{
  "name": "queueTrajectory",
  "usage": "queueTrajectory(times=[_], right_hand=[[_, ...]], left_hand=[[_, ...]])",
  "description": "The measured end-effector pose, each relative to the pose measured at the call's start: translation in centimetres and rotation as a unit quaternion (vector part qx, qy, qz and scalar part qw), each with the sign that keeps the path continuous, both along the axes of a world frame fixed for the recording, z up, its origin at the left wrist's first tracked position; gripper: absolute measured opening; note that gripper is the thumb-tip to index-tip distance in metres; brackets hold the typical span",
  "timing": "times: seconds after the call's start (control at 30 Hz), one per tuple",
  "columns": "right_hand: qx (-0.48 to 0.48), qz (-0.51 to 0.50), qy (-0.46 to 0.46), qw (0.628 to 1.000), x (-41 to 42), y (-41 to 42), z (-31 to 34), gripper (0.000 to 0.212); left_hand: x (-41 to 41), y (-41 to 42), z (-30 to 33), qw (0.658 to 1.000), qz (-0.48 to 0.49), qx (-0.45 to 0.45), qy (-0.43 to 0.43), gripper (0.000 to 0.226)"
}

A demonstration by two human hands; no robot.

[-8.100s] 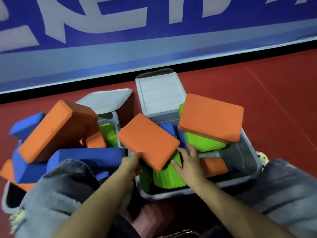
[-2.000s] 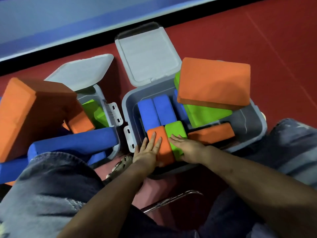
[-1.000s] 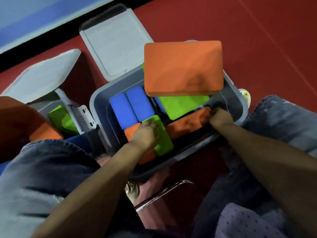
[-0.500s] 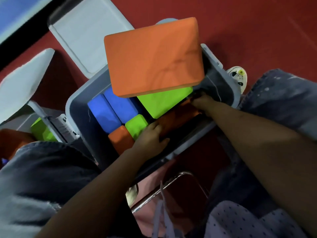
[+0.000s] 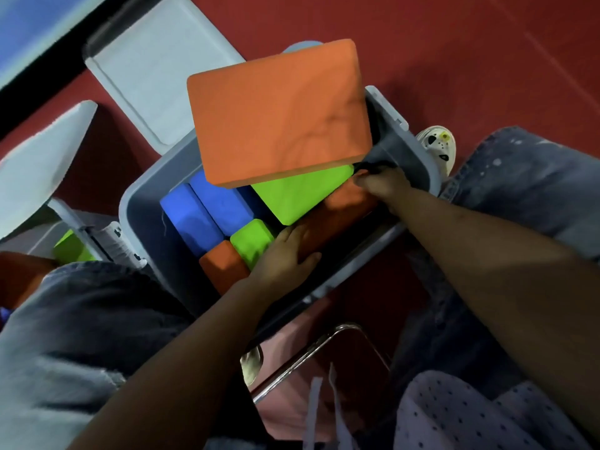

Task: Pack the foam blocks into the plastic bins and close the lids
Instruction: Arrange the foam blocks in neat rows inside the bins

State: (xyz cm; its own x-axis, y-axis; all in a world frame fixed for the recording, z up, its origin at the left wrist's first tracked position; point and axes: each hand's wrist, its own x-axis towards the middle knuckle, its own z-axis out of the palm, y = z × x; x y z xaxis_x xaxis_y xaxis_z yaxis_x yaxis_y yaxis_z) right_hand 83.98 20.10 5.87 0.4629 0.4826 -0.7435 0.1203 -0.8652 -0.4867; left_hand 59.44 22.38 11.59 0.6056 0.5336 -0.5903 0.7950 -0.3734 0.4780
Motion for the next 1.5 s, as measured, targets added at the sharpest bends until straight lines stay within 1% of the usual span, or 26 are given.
queueTrajectory(times=[0.07,0.13,0.23,0.3,0.37,0.43,0.47,0.53,0.57,0.67,0.73,0.8,0.83,0.9,0.97,1.0,1.03,1.1,1.17,1.23,1.27,1.3,1.37,1.4,1.43,1.5], right_hand=[[0.015,-0.021,-0.032,0.999,-0.5,-0.3,0.9,0.091],[0.011,-0.032,-0.042,0.999,-1.1,-0.8,2.6,0.092],[-0.014,-0.071,-0.047,0.996,-2.3,-1.5,4.5,0.067],[0.004,-0.086,-0.042,0.995,-2.9,-1.8,5.2,0.055],[0.030,-0.112,-0.057,0.992,-3.8,-1.9,6.2,0.033],[0.047,-0.138,-0.103,0.984,-4.8,-1.9,7.1,0.021],[0.057,-0.141,-0.126,0.980,-5.5,-2.1,7.5,0.024],[0.080,-0.135,-0.177,0.971,-7.5,-2.5,8.4,0.044],[0.097,-0.130,-0.200,0.966,-8.6,-2.8,9.0,0.049],[0.133,-0.116,-0.245,0.953,-10.7,-3.7,10.2,0.048],[0.151,-0.114,-0.260,0.947,-11.2,-4.1,10.4,0.050],[0.166,-0.117,-0.263,0.943,-11.1,-4.4,10.5,0.057],[0.166,-0.114,-0.262,0.944,-11.0,-4.5,10.5,0.058],[0.157,-0.106,-0.259,0.947,-10.7,-4.5,10.5,0.058],[0.152,-0.102,-0.259,0.948,-10.3,-4.4,10.5,0.059],[0.151,-0.102,-0.258,0.949,-10.3,-4.3,10.5,0.060],[0.151,-0.102,-0.257,0.949,-10.2,-4.3,10.4,0.061],[0.156,-0.104,-0.255,0.949,-10.0,-4.4,10.1,0.061],[0.163,-0.108,-0.256,0.947,-9.8,-4.5,9.8,0.059],[0.167,-0.113,-0.258,0.945,-9.6,-4.6,9.5,0.058],[0.169,-0.115,-0.257,0.945,-9.5,-4.7,9.4,0.058],[0.171,-0.116,-0.255,0.945,-9.5,-4.7,9.3,0.058],[0.173,-0.116,-0.253,0.945,-9.3,-4.7,9.2,0.057],[0.173,-0.116,-0.252,0.945,-9.2,-4.7,9.2,0.057],[0.173,-0.116,-0.250,0.946,-9.2,-4.7,9.3,0.057],[0.171,-0.118,-0.244,0.947,-9.2,-4.7,9.5,0.057]], left_hand=[[0.2,-0.1,0.3,1.000,0.014,-0.007,-0.008,0.072],[0.3,-0.1,0.6,0.999,0.027,-0.023,-0.008,0.075],[0.7,-0.2,1.6,0.999,0.020,-0.044,-0.003,0.077],[0.9,-0.3,2.3,0.999,0.012,-0.037,-0.009,0.076],[0.8,0.1,2.9,0.999,0.017,-0.039,-0.013,0.072],[0.5,0.6,3.5,0.996,0.056,-0.067,-0.025,0.068],[0.3,0.7,3.9,0.993,0.083,-0.082,-0.032,0.066],[-0.1,1.1,4.8,0.986,0.125,-0.098,-0.041,0.057],[-0.4,1.2,5.5,0.982,0.146,-0.108,-0.048,0.053],[-1.1,1.8,6.1,0.963,0.217,-0.134,-0.091,0.056],[-1.8,2.0,6.3,0.956,0.242,-0.135,-0.097,0.052],[-2.2,2.3,5.9,0.954,0.254,-0.126,-0.096,0.030],[-2.5,2.7,5.6,0.949,0.272,-0.123,-0.102,0.024],[-3.1,3.7,5.0,0.920,0.351,-0.139,-0.108,0.025],[-3.7,4.6,4.2,0.864,0.455,-0.178,-0.118,0.025],[-3.8,4.9,4.1,0.835,0.493,-0.215,-0.120,0.031],[-3.8,4.9,4.0,0.806,0.517,-0.256,-0.130,0.039],[-3.2,4.7,4.0,0.772,0.525,-0.325,-0.149,0.044],[-2.5,4.6,3.6,0.753,0.528,-0.358,-0.161,0.047],[-1.8,4.8,3.5,0.739,0.527,-0.383,-0.171,0.028],[-1.3,4.7,3.3,0.733,0.526,-0.396,-0.173,0.025],[-0.9,4.6,3.2,0.722,0.527,-0.409,-0.183,0.031],[-0.2,4.3,2.8,0.701,0.535,-0.419,-0.215,0.057],[0.0,4.1,2.8,0.690,0.539,-0.420,-0.237,0.063],[0.1,4.1,2.8,0.683,0.536,-0.424,-0.259,0.064],[0.0,4.3,2.9,0.674,0.528,-0.426,-0.292,0.053]])
